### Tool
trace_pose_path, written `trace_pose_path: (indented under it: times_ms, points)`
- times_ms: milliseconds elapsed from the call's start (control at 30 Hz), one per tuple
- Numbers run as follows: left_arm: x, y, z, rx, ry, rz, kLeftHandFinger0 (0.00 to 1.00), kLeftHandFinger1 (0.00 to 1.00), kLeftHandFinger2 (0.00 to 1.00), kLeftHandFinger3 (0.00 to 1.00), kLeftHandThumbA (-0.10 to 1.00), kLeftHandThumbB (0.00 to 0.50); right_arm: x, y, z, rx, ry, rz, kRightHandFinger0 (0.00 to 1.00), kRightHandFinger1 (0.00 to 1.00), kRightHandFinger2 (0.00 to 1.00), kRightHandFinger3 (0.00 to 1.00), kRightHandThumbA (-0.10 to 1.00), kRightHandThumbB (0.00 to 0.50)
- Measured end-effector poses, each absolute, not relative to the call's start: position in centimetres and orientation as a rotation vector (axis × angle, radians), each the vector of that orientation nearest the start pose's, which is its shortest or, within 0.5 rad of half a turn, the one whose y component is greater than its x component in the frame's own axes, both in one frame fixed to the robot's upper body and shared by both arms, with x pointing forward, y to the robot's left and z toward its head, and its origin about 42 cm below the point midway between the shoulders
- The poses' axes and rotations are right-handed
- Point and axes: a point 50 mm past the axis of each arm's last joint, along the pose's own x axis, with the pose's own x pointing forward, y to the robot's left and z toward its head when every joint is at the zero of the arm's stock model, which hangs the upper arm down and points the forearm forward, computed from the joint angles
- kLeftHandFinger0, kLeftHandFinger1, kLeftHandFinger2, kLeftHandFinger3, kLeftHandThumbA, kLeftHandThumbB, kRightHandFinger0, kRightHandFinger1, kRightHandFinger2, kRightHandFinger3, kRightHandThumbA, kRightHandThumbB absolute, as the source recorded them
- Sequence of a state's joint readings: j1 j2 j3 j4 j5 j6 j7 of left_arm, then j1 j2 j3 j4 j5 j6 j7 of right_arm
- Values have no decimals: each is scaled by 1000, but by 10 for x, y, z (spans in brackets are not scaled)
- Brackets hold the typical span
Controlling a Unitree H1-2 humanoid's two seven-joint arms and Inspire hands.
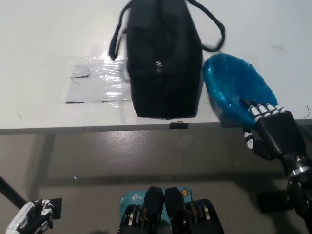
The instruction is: The robot uses its right hand to pick up a stack of plates kept in the middle of the desk and put it inside a bag kept next to it
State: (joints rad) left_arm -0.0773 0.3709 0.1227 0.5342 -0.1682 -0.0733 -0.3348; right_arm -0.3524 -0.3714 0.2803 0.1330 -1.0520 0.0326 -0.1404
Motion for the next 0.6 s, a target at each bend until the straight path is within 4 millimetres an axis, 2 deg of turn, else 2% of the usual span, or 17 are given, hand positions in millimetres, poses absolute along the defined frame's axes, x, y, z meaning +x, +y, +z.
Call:
trace_pose_path:
  times_ms: [33, 67, 267, 367, 467, 533, 600]
  points:
    - [277, 388, 19, 109, 357, -94, 31, 230, 371, 367, 368, 500, 386, -245, 177, -1416, -369, 18, 0, 77, 399, 41, -100, 266]
    - [277, 388, 19, 109, 357, -94, 32, 230, 371, 367, 368, 500, 387, -246, 179, -1386, -355, 9, 0, 71, 396, 49, -100, 282]
    - [277, 388, 19, 108, 357, -94, 27, 220, 355, 360, 380, 500, 385, -255, 195, -1206, -275, -53, 0, 64, 385, 66, -100, 295]
    - [277, 387, 19, 108, 357, -94, 29, 215, 342, 347, 393, 500, 384, -265, 203, -1115, -231, -89, 0, 14, 323, 29, -100, 304]
    - [277, 387, 19, 107, 357, -94, 19, 217, 345, 340, 394, 500, 385, -276, 206, -1041, -194, -113, 0, 0, 282, 38, -100, 257]
    - [277, 387, 19, 106, 357, -95, 11, 215, 339, 339, 395, 500, 384, -281, 209, -981, -177, -130, 0, 0, 294, 44, -100, 204]
    - [277, 387, 19, 106, 357, -94, 21, 220, 345, 345, 386, 500, 383, -286, 213, -912, -161, -155, 0, 0, 317, 54, -100, 196]
